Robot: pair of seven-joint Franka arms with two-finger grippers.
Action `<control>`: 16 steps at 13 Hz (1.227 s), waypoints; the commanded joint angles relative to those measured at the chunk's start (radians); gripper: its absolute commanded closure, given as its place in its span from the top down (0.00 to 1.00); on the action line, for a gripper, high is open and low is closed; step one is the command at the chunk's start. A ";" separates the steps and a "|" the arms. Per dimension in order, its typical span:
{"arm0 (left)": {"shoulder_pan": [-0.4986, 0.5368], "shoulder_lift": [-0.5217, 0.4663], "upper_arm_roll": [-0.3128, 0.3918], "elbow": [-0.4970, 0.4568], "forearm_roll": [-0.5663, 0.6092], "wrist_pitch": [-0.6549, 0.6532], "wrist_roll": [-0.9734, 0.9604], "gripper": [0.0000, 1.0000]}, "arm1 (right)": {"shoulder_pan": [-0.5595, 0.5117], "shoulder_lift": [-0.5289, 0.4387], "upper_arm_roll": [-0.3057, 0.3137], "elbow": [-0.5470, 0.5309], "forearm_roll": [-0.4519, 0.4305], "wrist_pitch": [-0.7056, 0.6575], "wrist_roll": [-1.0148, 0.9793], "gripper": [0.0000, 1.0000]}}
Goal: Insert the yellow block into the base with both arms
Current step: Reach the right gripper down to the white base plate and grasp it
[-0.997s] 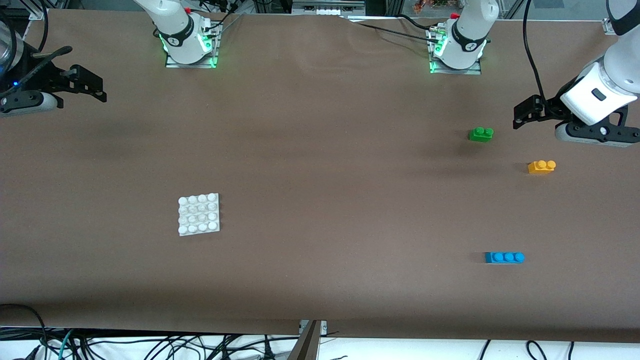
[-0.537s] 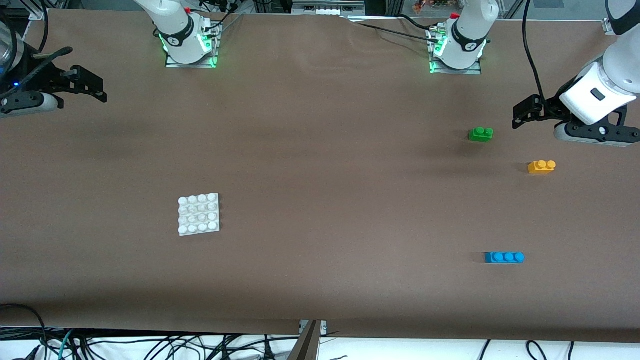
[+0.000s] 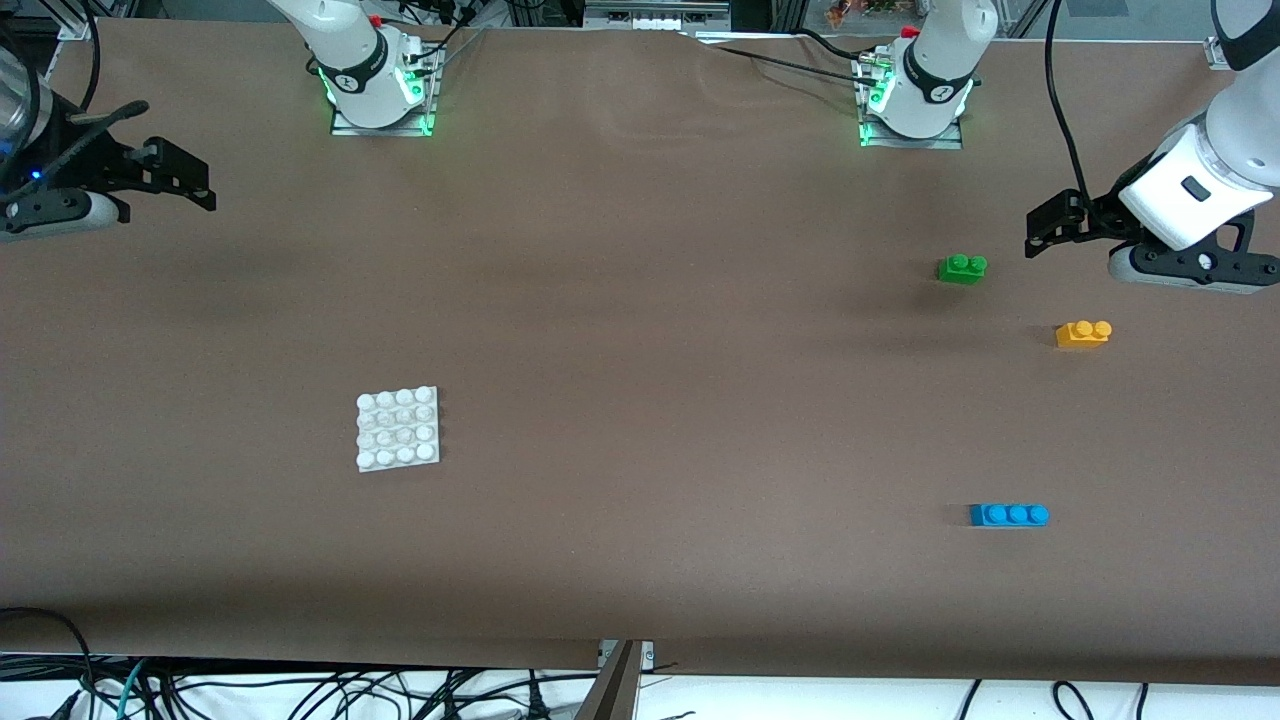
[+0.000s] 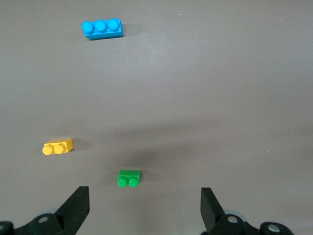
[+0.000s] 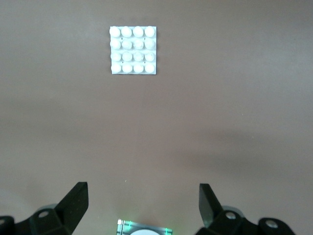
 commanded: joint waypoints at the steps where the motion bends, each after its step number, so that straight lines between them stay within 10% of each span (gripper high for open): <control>1: 0.002 0.015 -0.003 0.036 -0.022 -0.026 -0.005 1.00 | -0.008 0.073 0.005 -0.063 0.006 0.158 -0.004 1.00; 8: 0.002 0.015 -0.003 0.036 -0.022 -0.026 -0.005 1.00 | -0.005 0.368 0.025 -0.144 0.020 0.611 -0.001 1.00; 16: 0.002 0.015 -0.003 0.036 -0.022 -0.027 -0.005 1.00 | 0.052 0.573 0.029 -0.126 0.020 0.827 0.036 1.00</control>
